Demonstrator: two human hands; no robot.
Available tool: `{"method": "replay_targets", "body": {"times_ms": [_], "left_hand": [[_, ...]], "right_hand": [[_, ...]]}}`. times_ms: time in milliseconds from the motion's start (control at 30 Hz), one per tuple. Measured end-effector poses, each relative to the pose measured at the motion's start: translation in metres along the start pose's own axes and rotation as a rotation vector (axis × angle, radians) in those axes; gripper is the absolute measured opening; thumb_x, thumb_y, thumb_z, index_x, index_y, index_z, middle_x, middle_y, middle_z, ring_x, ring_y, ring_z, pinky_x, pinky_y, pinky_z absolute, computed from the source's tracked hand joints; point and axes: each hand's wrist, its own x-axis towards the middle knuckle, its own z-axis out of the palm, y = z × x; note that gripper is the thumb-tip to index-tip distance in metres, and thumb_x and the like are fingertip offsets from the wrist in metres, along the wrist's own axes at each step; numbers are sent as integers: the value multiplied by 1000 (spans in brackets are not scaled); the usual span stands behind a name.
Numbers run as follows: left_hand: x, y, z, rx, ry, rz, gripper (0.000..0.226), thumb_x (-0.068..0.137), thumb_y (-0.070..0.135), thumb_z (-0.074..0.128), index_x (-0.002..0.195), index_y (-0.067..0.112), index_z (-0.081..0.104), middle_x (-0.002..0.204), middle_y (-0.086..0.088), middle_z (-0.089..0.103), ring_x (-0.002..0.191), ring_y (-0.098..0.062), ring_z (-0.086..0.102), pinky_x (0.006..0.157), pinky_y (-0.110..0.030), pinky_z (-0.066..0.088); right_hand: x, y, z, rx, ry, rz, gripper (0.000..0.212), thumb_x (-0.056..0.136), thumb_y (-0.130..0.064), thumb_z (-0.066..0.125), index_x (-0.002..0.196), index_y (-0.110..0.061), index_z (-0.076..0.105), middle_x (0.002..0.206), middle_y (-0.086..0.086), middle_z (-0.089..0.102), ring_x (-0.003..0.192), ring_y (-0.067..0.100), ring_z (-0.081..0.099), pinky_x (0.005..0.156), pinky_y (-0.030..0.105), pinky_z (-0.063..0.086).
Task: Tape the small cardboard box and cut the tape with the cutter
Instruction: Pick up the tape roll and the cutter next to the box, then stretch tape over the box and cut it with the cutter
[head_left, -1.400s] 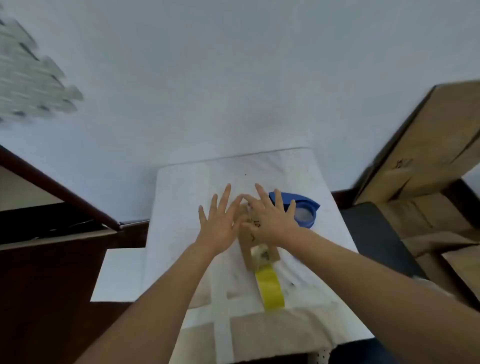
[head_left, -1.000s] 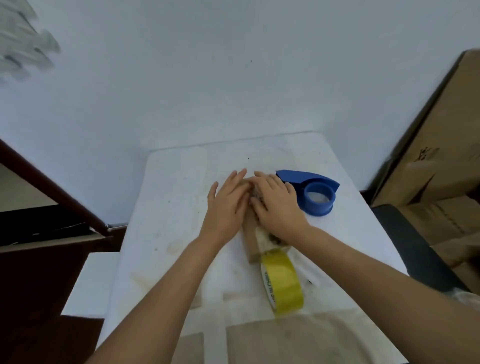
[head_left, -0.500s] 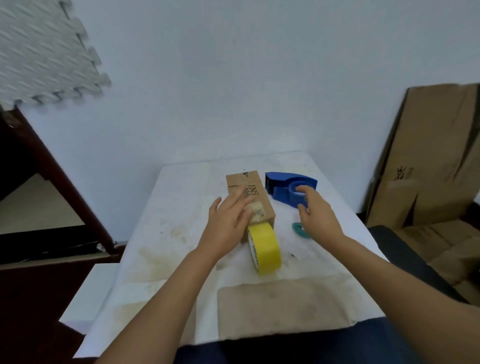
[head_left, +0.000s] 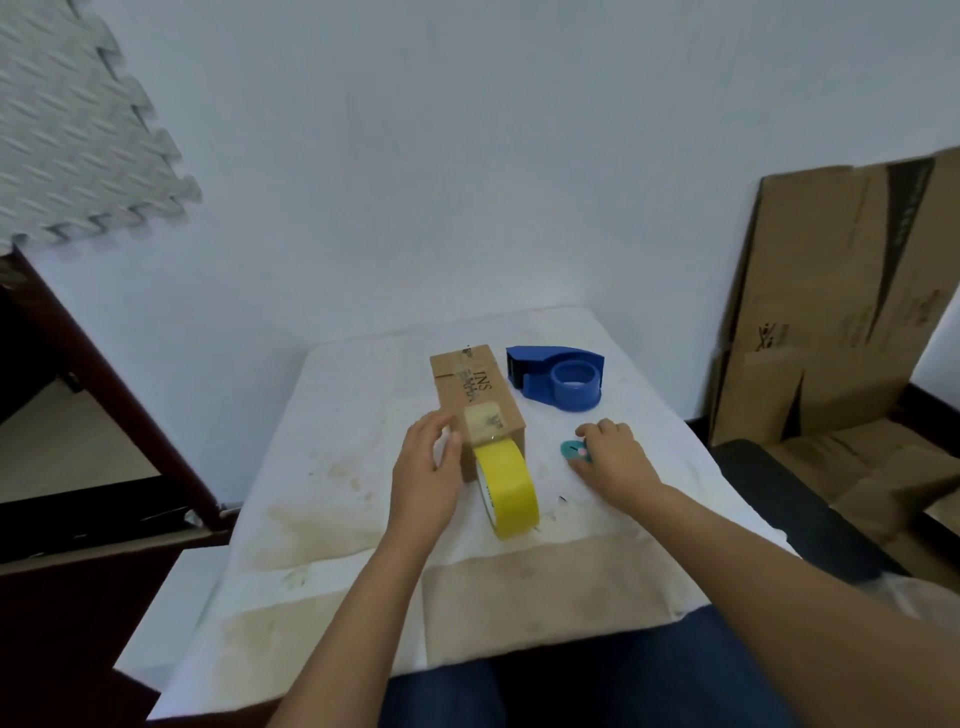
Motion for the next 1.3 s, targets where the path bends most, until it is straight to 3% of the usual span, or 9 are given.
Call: {"method": "replay_targets", "body": {"times_ms": [200, 367, 467, 633, 733, 800, 867, 1067, 1300], "left_hand": [[0, -15, -4, -128, -92, -284, 32, 102, 34, 43, 93, 15, 67, 101, -6, 68, 75, -14, 66, 69, -24, 51], [1, -6, -2, -304, -371, -473, 65, 97, 59, 38, 87, 7, 75, 87, -13, 78, 79, -20, 73, 72, -26, 59], [0, -1, 6, -393, -455, -487, 57, 92, 60, 48, 104, 11, 75, 99, -9, 79, 93, -21, 74, 85, -31, 59], [-6, 5, 8, -554, -617, -474, 39, 96, 34, 58, 117, 3, 69, 109, -12, 77, 104, -25, 72, 97, -37, 53], [-3, 7, -8, -478, -641, -442, 32, 96, 32, 57, 109, 8, 73, 104, -13, 78, 98, -23, 74, 95, -36, 55], [2, 4, -21, -457, -652, -446, 31, 96, 33, 58, 109, 9, 73, 103, -14, 78, 93, -22, 74, 94, -37, 54], [5, 2, -29, -456, -647, -465, 35, 96, 36, 57, 112, 9, 72, 103, -15, 77, 92, -21, 74, 96, -39, 54], [1, 3, -24, -455, -633, -499, 44, 98, 49, 47, 114, 16, 71, 104, -9, 78, 101, -21, 73, 101, -41, 52], [-1, 3, -20, -475, -620, -517, 43, 99, 46, 47, 115, 14, 70, 102, -11, 78, 96, -20, 74, 98, -41, 53]], "right_hand": [[10, -8, 6, 379, 72, 37, 16, 95, -20, 51, 106, -8, 48, 106, 17, 61, 82, 26, 60, 70, 31, 44], [8, -29, -22, 645, 171, -29, 19, 98, -18, 45, 117, -19, 44, 90, 11, 68, 58, 18, 60, 53, 19, 43], [9, -48, -38, 614, 254, -219, 22, 99, -10, 39, 107, -21, 57, 98, 9, 57, 76, 17, 59, 67, 18, 45], [2, -76, -36, 571, 20, -380, 36, 95, 1, 42, 89, -15, 74, 104, 1, 50, 92, 3, 51, 75, 4, 41], [0, -81, -31, 528, 0, -435, 37, 94, 0, 43, 100, -18, 75, 117, 0, 60, 105, 13, 56, 89, 18, 47], [1, -83, -28, 459, -9, -451, 38, 94, -1, 44, 106, -20, 74, 116, 6, 64, 102, 19, 57, 84, 30, 48], [2, -84, -23, 389, -17, -478, 36, 94, -5, 45, 109, -22, 73, 113, 7, 64, 95, 18, 55, 75, 26, 42], [-2, -83, -11, 220, 226, -494, 24, 94, -23, 56, 111, -23, 73, 117, 5, 61, 118, 21, 42, 97, 29, 38], [-1, -82, 0, 266, 279, -407, 28, 94, -28, 56, 117, -17, 70, 122, 4, 58, 114, 18, 47, 96, 22, 36]]}}
